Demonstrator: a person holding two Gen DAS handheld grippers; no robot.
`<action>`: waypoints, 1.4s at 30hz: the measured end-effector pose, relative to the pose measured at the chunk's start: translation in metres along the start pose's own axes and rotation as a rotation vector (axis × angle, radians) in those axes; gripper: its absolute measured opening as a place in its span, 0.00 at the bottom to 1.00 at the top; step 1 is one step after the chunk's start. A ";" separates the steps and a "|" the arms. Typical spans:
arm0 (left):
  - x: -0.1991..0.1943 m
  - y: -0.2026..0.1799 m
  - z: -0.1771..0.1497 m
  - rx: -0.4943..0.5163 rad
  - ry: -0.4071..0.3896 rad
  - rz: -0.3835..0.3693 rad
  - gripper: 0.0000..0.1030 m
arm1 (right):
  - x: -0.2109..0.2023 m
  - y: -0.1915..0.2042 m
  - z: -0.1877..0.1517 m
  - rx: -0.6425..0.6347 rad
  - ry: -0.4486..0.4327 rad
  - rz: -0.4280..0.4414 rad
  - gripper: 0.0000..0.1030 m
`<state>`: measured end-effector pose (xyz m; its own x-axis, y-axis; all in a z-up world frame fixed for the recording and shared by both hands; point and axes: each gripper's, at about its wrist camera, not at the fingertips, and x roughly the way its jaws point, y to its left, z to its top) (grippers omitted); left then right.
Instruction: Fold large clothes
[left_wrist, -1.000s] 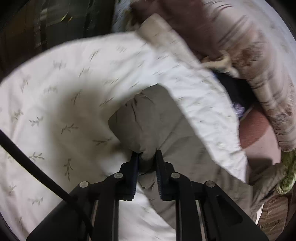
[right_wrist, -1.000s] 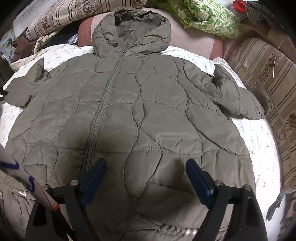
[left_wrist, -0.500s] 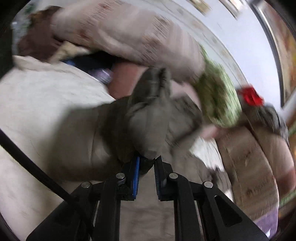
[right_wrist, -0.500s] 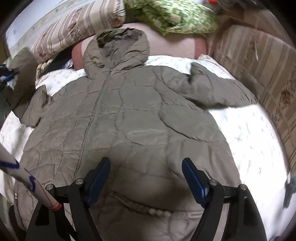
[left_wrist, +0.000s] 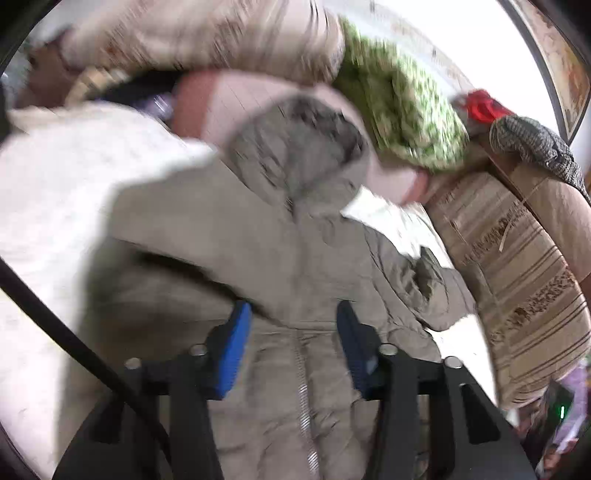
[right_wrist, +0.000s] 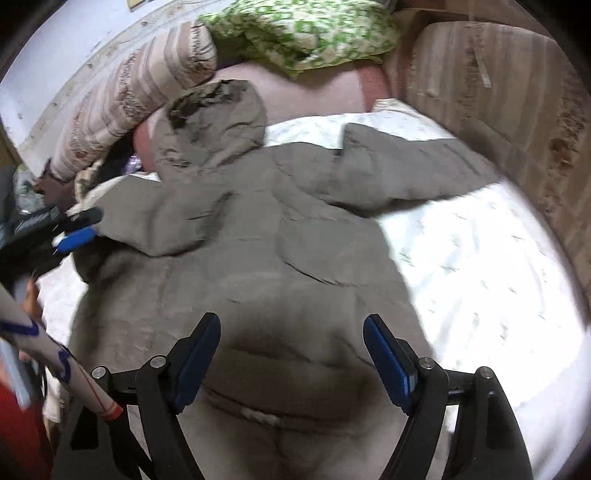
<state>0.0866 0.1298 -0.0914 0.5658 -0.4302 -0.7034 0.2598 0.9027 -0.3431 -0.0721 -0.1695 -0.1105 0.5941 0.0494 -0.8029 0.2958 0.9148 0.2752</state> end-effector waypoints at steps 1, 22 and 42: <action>-0.018 -0.002 -0.004 0.010 -0.033 0.051 0.53 | 0.005 0.006 0.005 -0.007 0.005 0.030 0.84; -0.149 0.050 -0.078 -0.010 -0.175 0.419 0.56 | 0.173 0.024 0.118 0.070 0.136 -0.165 0.21; -0.075 -0.015 -0.084 0.077 -0.018 0.368 0.56 | 0.075 -0.297 0.128 0.431 -0.094 -0.416 0.66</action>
<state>-0.0262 0.1474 -0.0856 0.6458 -0.0770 -0.7596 0.0944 0.9953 -0.0207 -0.0200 -0.4891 -0.1846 0.4207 -0.3313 -0.8446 0.7824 0.6038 0.1529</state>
